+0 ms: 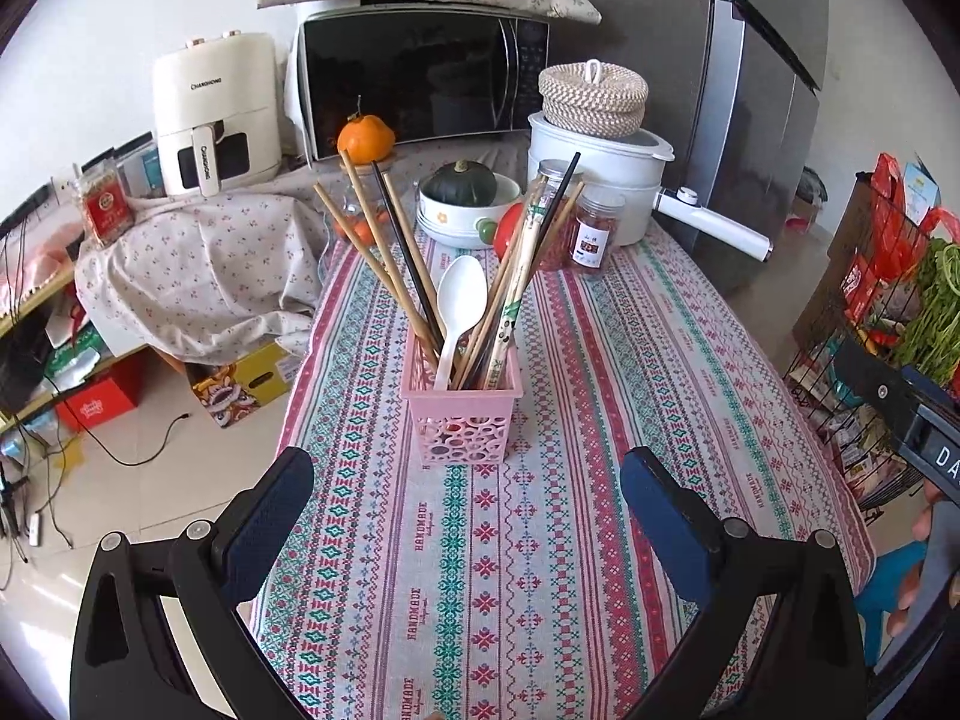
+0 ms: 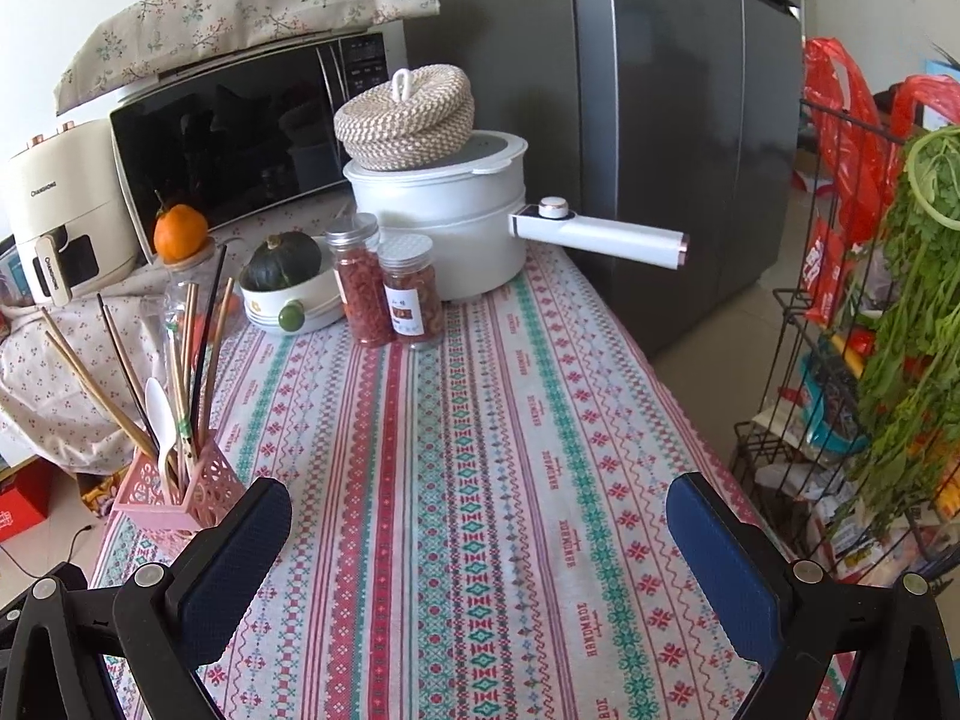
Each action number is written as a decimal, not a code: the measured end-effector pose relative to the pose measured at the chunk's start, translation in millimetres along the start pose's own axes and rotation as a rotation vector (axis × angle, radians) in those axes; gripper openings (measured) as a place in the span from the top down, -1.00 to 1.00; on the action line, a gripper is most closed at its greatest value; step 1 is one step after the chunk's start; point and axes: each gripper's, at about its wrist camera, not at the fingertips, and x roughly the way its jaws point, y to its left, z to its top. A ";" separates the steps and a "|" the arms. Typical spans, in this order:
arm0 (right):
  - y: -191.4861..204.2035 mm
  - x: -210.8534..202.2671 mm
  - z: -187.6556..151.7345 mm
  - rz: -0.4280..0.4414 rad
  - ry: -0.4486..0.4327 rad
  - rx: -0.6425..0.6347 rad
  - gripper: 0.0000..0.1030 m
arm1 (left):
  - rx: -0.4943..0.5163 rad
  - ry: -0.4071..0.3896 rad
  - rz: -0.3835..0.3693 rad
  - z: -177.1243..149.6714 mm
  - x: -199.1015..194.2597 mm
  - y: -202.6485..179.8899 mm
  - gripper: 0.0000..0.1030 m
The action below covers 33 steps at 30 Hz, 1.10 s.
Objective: Organize utensils
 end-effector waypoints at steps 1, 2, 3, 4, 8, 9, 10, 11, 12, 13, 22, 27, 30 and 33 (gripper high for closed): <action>0.6 0.5 0.0 0.003 0.001 0.000 -1.00 | -0.001 -0.001 0.000 0.7 0.0 -0.3 -1.00; 0.9 1.2 0.0 0.005 0.003 0.000 -0.99 | -0.001 -0.001 -0.001 1.1 -0.1 -0.5 -1.00; 1.5 2.0 0.1 0.006 0.005 0.000 -1.00 | 0.000 -0.002 0.000 1.4 0.0 -0.8 -1.00; 2.1 2.6 0.2 0.006 0.006 0.000 -1.00 | 0.001 -0.001 0.001 1.4 0.1 -1.1 -1.00; 4.6 5.4 -0.3 0.011 0.013 0.000 -1.00 | 0.006 0.002 0.005 2.2 0.6 -1.4 -1.00; 5.2 5.6 -0.4 0.012 0.013 -0.001 -1.00 | 0.004 0.004 0.006 2.4 0.7 -0.8 -1.00; 6.7 5.5 -0.7 0.010 0.013 -0.003 -0.99 | 0.001 0.006 0.005 2.8 0.8 0.2 -1.00; 7.4 5.6 -0.8 0.009 0.012 -0.006 -1.00 | -0.001 0.007 0.005 2.9 1.1 0.7 -1.00; 8.0 5.5 -1.0 0.009 0.011 -0.009 -1.00 | -0.002 0.006 0.006 2.8 1.3 0.8 -1.00; 8.5 5.5 -1.3 0.009 0.011 -0.010 -1.00 | 0.000 0.005 0.008 2.7 1.3 0.8 -1.00; 9.4 5.2 -2.2 0.014 0.014 -0.012 -1.00 | 0.002 0.004 0.009 1.6 1.2 0.4 -1.00; 9.5 5.5 -2.6 0.018 0.019 -0.009 -1.00 | 0.003 0.004 0.009 1.4 1.4 0.7 -1.00; 10.6 6.4 -2.9 0.015 0.021 -0.013 -1.00 | 0.004 0.003 0.007 1.5 1.8 0.8 -1.00; 11.1 6.8 -3.4 0.017 0.025 -0.013 -1.00 | 0.002 0.004 0.007 1.2 2.0 0.8 -1.00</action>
